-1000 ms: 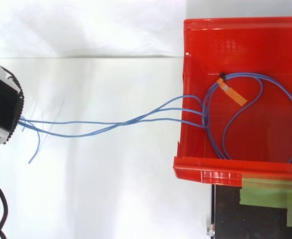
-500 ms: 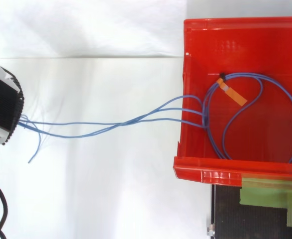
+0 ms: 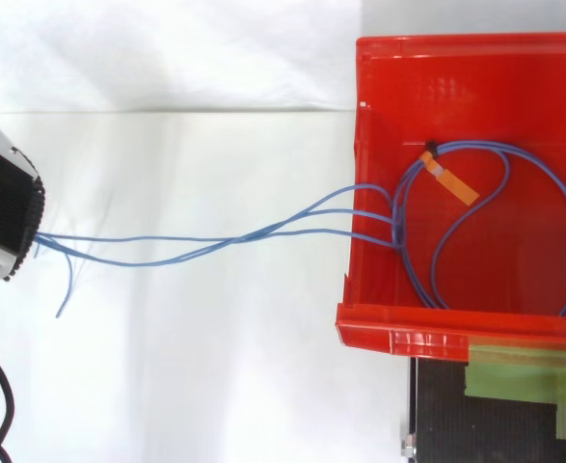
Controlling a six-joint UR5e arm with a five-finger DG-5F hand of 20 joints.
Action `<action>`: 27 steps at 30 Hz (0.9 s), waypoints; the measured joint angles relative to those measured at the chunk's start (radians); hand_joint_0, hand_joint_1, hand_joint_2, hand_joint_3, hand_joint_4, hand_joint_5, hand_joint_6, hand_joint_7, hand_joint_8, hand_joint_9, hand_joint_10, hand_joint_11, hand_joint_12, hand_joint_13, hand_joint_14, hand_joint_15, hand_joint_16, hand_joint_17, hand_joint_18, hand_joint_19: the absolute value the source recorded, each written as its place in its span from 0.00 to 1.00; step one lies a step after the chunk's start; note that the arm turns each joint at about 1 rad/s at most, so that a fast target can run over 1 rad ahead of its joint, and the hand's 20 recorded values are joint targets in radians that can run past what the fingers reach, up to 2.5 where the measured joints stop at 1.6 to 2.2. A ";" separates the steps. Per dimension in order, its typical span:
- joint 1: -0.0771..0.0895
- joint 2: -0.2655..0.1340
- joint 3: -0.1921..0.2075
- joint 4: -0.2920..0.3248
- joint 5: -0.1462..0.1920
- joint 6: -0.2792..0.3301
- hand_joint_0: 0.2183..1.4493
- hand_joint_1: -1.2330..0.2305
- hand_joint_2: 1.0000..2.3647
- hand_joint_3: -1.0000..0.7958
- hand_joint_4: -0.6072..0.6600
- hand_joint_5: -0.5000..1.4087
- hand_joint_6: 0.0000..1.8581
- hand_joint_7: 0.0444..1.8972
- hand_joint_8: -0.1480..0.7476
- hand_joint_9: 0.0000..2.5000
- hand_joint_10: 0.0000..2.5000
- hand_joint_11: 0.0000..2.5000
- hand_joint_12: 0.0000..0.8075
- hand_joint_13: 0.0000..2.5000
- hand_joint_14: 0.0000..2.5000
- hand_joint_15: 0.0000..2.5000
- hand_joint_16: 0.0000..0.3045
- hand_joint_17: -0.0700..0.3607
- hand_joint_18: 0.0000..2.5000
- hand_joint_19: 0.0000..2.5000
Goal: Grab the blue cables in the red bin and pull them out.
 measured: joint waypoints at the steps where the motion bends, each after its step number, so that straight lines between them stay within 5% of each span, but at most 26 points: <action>1: 0.000 0.000 0.000 0.000 0.000 0.000 0.35 0.43 0.00 0.00 0.58 0.62 0.38 0.28 0.47 0.26 1.00 0.43 0.48 0.53 0.00 0.55 0.20 0.48 0.33 0.27; 13: 0.001 0.000 0.000 0.000 0.001 0.000 0.38 0.34 0.00 0.00 0.47 0.75 0.28 0.36 0.42 0.29 1.00 0.48 0.43 0.55 0.00 0.58 0.18 0.45 0.34 0.27; 27: 0.002 0.000 0.000 -0.014 0.001 0.000 0.52 0.24 0.00 0.00 0.47 0.66 0.35 0.33 0.39 0.27 1.00 0.51 0.37 0.53 0.01 0.59 0.16 0.41 0.31 0.29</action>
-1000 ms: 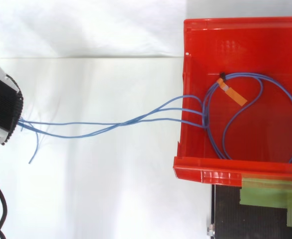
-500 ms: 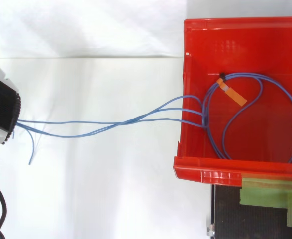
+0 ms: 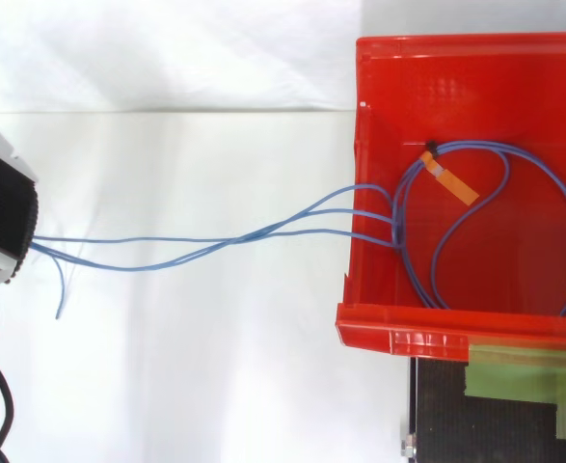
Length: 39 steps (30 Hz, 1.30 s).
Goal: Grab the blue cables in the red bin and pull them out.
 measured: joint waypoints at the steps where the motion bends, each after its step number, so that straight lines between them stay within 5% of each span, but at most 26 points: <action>1: 0.000 0.000 0.000 0.000 0.000 0.000 0.52 0.24 0.00 0.00 0.48 0.64 0.37 0.31 0.39 0.27 1.00 0.51 0.37 0.53 0.01 0.59 0.16 0.41 0.31 0.29; 39: -0.003 0.000 0.000 -0.001 0.000 0.007 0.51 0.16 0.00 0.00 0.51 0.49 0.53 0.21 0.41 0.20 1.00 0.45 0.38 0.50 0.01 0.58 0.17 0.43 0.29 0.29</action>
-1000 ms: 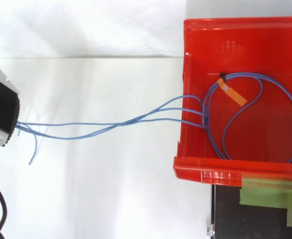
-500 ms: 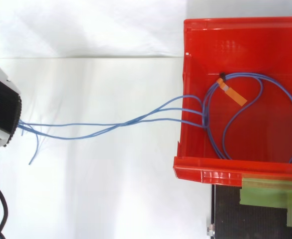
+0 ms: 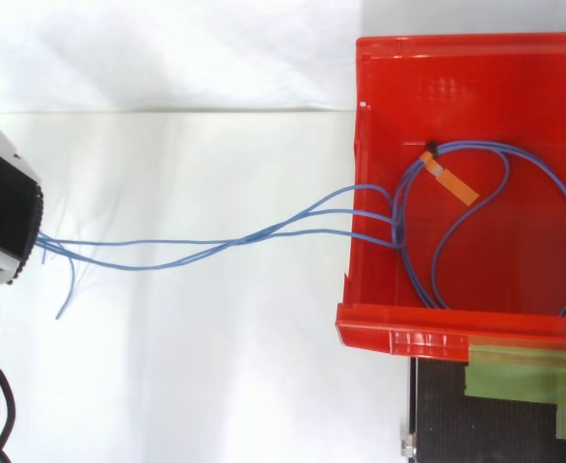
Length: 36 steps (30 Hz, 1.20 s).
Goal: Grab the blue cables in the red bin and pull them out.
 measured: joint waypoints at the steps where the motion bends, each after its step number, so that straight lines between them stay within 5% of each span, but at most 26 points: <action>1: 0.000 0.000 0.000 0.000 0.000 0.000 0.50 0.16 0.00 0.00 0.51 0.49 0.53 0.21 0.41 0.20 1.00 0.46 0.39 0.50 0.00 0.58 0.17 0.43 0.29 0.29; 36: 0.000 0.000 0.000 0.000 -0.001 0.011 0.42 0.09 0.00 0.00 0.56 0.45 0.59 0.17 0.43 0.18 1.00 0.43 0.42 0.49 0.00 0.57 0.18 0.45 0.30 0.28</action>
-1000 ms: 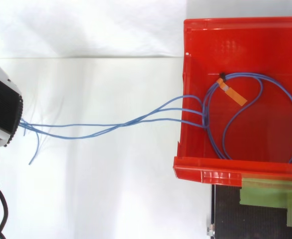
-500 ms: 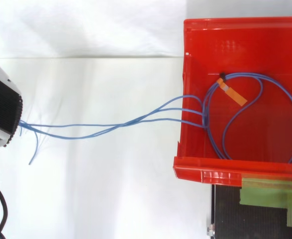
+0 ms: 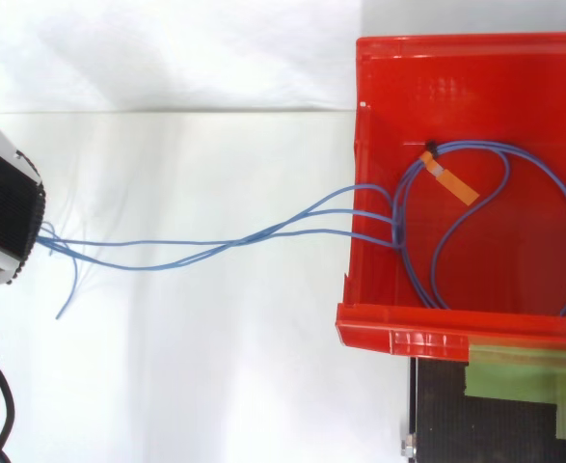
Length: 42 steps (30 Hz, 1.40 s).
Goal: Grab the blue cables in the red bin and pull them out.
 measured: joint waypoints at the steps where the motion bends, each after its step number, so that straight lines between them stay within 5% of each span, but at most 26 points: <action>1: 0.000 0.000 0.000 0.000 0.000 0.000 0.42 0.09 0.00 0.00 0.55 0.45 0.59 0.17 0.43 0.18 1.00 0.43 0.42 0.49 0.00 0.56 0.18 0.45 0.30 0.27; 14: 0.000 0.000 0.000 0.000 0.000 0.013 0.42 0.09 0.00 0.00 0.56 0.45 0.59 0.17 0.43 0.17 1.00 0.43 0.43 0.49 0.00 0.56 0.18 0.44 0.30 0.28; 24: 0.000 0.000 0.000 0.000 0.000 0.014 0.43 0.22 0.00 0.00 0.54 0.49 0.57 0.18 0.43 0.18 1.00 0.41 0.41 0.50 0.00 0.57 0.17 0.44 0.30 0.29; 36: 0.000 0.000 0.000 -0.005 -0.012 0.014 0.59 0.22 0.00 0.00 0.49 0.51 0.68 0.19 0.40 0.22 1.00 0.44 0.38 0.50 0.01 0.57 0.16 0.42 0.30 0.29; 42: 0.000 0.000 0.000 -0.006 -0.018 0.014 0.60 0.19 0.01 0.14 0.45 0.48 0.78 0.17 0.40 0.20 1.00 0.44 0.39 0.50 0.01 0.57 0.16 0.42 0.31 0.28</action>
